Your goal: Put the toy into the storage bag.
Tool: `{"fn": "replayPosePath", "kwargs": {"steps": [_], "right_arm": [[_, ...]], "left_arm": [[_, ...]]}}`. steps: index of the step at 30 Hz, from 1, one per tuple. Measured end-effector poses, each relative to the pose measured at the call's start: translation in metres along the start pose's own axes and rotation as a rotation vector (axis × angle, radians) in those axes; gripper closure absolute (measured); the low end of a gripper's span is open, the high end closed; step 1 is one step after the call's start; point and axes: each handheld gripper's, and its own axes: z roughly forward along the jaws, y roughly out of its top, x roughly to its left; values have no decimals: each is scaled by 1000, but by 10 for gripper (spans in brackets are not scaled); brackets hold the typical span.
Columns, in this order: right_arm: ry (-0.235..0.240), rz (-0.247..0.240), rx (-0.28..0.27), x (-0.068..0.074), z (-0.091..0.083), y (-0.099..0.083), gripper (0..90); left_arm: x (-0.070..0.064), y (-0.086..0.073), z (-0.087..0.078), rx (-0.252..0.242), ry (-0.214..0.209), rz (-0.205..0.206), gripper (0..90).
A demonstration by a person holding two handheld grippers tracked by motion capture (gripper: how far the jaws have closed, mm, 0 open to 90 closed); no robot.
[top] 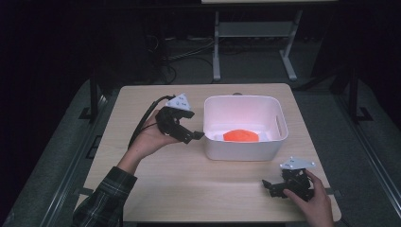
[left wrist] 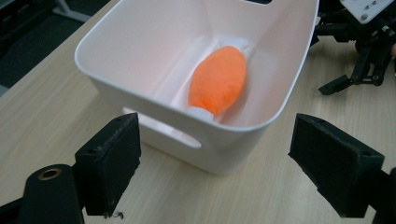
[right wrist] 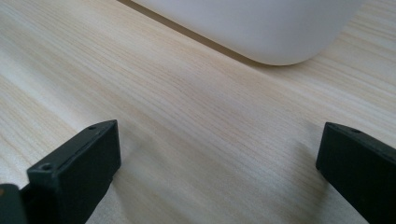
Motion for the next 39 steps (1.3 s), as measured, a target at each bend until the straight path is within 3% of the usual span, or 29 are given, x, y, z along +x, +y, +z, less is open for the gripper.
{"fn": "replayPosePath", "kwargs": {"steps": [6,17,26,39], "right_arm": [[0,4,1,0,0,0,0],[-1,1,1,0,0,0,0],[-1,3,2,0,0,0,0],[-2,4,2,0,0,0,0]], "left_arm": [[-4,-21,-5,1,26,-25,160],[-17,-68,-11,-17,82,-108,161],[-28,-102,-12,4,141,-120,161],[-38,-142,-17,-8,209,-164,162]]}}
